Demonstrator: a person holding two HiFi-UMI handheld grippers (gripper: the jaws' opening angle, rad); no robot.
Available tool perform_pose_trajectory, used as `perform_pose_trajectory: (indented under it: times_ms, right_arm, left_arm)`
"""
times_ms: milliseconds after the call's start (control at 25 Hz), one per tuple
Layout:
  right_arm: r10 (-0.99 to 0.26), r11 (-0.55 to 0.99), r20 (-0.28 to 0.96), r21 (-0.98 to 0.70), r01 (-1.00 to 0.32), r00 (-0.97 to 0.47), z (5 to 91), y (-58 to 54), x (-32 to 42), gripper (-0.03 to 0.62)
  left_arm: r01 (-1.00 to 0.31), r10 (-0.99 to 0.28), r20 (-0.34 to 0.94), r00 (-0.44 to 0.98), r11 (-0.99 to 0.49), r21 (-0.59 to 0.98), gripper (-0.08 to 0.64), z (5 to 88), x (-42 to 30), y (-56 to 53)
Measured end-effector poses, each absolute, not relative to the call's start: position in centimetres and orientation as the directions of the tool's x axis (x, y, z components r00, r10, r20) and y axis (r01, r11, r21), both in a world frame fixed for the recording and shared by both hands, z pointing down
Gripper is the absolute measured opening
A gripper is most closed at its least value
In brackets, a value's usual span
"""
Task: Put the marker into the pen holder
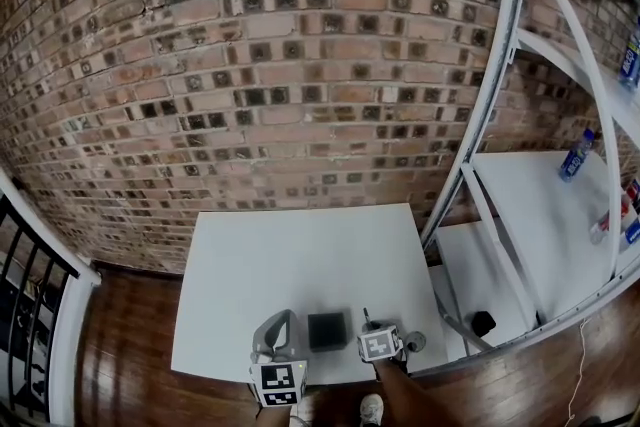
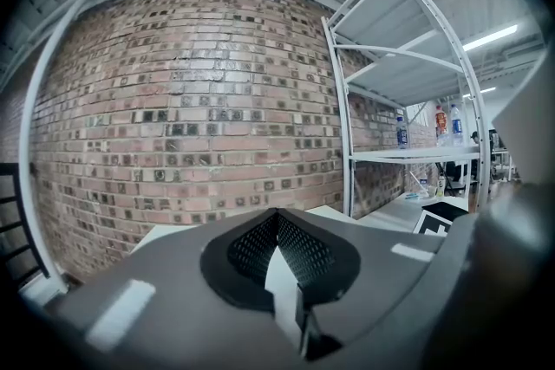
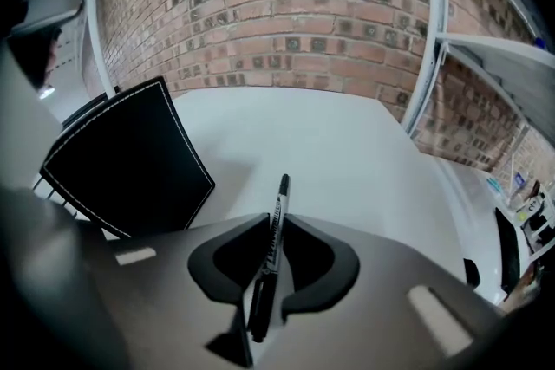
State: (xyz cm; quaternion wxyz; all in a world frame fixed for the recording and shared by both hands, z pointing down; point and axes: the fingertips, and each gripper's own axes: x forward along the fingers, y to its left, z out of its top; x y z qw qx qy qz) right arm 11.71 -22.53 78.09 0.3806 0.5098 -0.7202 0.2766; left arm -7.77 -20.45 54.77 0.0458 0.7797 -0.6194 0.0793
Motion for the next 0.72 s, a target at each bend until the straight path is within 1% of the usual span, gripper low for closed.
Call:
perform_pose_trajectory:
  times_ms: [160,280,320,400,480,720]
  right_arm:
    - [-0.537,0.343,0.815,-0.025,-0.939,-0.218,77.7,-23.1,11.2,0.043]
    - [-0.577,0.314,0.788,-0.028,-0.949,-0.214,76.9,-23.1,11.7,0.043]
    - [-0.611,0.308,0.762,-0.02,-0.951,-0.214,76.0,-23.3,11.8,0.043]
    - [-0.701,0.315,0.674,0.001,-0.949,-0.232,72.7,-24.2,11.5,0.043]
    - [-0.766,0.323,0.59,0.009,-0.946,-0.255,69.1,-24.6,11.1,0.043]
    - [-0.866,0.353,0.377,-0.003,-0.935,-0.328,59.9,-24.6,9.4,0.043]
  left_arm:
    - [-0.974,-0.959,0.182,0.216,-0.225,-0.031,0.014,54.9,-8.0,-20.2]
    - [-0.974,-0.96,0.182,0.215,-0.224,-0.033,0.014,55.0,-7.9,-20.0]
    - [-0.974,-0.959,0.182,0.216,-0.225,-0.033,0.014,55.0,-7.8,-20.0]
    - [-0.973,-0.959,0.18,0.219,-0.229,-0.033,0.014,54.9,-7.6,-19.9]
    - [-0.972,-0.959,0.175,0.224,-0.233,-0.031,0.014,54.8,-7.3,-19.9]
    - [-0.968,-0.958,0.149,0.243,-0.249,-0.02,0.014,53.7,-6.6,-20.1]
